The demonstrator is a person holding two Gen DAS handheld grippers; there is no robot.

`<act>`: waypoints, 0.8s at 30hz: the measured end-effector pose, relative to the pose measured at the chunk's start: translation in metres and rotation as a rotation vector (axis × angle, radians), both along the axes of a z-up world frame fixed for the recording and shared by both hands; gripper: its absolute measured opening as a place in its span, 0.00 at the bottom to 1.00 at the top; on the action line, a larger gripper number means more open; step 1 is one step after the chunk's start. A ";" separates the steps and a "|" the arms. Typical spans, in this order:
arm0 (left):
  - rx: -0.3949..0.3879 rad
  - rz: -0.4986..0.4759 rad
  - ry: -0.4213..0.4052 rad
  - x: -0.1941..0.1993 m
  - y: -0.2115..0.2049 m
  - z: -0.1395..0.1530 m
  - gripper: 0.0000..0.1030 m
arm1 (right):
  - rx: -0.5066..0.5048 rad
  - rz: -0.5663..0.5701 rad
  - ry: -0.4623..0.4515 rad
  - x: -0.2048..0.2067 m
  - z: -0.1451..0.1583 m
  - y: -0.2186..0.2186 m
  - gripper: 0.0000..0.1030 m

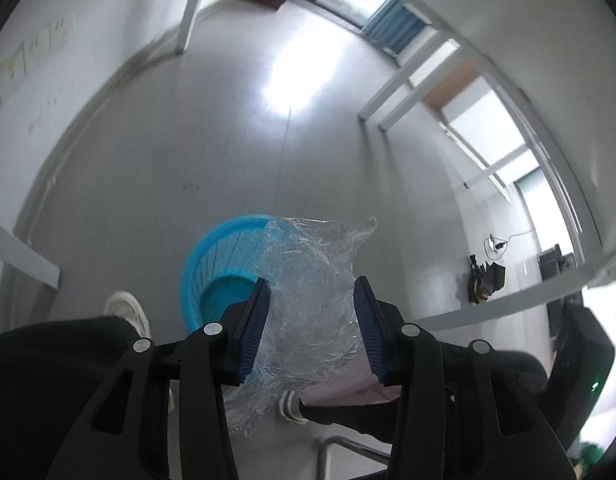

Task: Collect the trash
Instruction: 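Lift the paper bag with the right gripper while the left gripper carries the plastic wrap toward the wastebasket, then open both grippers over the blue wastebasket, dropping the bag and wrap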

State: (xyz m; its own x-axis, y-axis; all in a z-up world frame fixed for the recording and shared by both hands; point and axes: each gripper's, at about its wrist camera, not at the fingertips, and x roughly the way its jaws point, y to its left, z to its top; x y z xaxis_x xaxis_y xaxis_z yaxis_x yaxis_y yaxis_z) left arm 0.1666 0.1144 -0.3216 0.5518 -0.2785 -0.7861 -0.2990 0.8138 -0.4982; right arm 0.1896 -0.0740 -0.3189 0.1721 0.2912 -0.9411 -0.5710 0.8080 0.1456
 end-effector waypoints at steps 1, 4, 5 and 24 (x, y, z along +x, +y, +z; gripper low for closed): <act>-0.007 0.003 0.021 0.006 0.002 -0.006 0.42 | -0.004 -0.009 0.015 0.006 -0.007 0.003 0.07; 0.009 0.000 0.057 0.022 0.002 -0.020 0.42 | -0.021 -0.029 0.048 0.026 -0.027 0.012 0.07; 0.020 -0.002 0.067 0.028 0.002 -0.023 0.42 | -0.029 -0.036 0.064 0.032 -0.034 0.014 0.07; 0.029 0.020 0.339 0.083 0.011 -0.109 0.42 | -0.105 -0.136 0.270 0.088 -0.121 0.022 0.07</act>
